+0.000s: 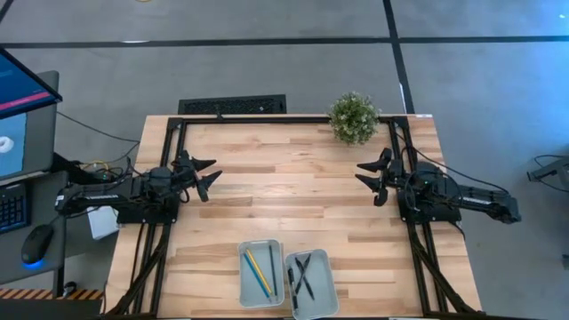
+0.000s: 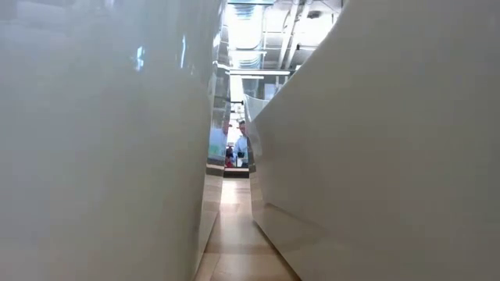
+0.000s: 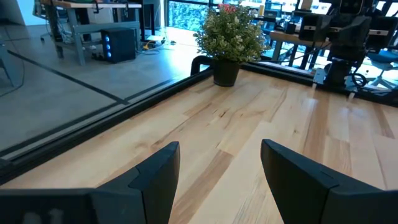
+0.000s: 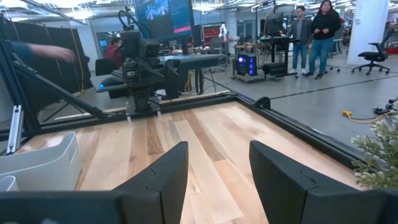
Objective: Sort pens & pencils
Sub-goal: Return to Home Position
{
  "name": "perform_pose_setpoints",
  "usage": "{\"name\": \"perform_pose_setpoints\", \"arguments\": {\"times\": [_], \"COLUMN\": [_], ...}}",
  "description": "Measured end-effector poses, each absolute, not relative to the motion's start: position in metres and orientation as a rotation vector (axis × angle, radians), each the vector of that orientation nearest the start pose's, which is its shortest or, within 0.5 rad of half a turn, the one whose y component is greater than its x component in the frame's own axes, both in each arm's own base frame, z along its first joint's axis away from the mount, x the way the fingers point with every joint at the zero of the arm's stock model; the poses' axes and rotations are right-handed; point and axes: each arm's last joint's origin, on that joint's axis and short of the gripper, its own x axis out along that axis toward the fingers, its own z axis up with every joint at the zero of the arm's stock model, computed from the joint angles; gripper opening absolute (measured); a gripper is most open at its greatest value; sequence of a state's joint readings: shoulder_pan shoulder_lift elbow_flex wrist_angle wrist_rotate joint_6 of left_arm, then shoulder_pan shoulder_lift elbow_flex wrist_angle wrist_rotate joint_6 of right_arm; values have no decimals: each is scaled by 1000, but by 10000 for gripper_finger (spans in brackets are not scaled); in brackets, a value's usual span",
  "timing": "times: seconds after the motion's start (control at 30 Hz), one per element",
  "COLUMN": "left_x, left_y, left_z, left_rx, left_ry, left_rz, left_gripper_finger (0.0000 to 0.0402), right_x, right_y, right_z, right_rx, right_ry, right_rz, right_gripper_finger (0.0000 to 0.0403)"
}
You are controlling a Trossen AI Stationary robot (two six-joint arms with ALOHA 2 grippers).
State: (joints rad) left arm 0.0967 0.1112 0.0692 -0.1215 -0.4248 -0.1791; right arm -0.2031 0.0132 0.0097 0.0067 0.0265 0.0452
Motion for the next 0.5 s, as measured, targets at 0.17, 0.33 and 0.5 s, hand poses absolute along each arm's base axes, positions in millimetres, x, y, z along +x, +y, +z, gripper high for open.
{"name": "perform_pose_setpoints", "arguments": {"times": [0.17,0.33,0.5], "left_x": [96,96,96], "left_y": [21,21,21], "left_z": [167,167,167], "left_rx": [-148,-148,-148], "left_ry": [116,116,117], "left_rz": [533,534,534], "left_gripper_finger": [215,215,215], "right_x": [96,96,96], "right_y": [-20,-20,-20], "right_z": [166,166,166], "right_rx": [45,45,45], "right_ry": [-8,-8,-8], "right_rz": [-229,-229,-229], "right_gripper_finger": [194,192,194]}}
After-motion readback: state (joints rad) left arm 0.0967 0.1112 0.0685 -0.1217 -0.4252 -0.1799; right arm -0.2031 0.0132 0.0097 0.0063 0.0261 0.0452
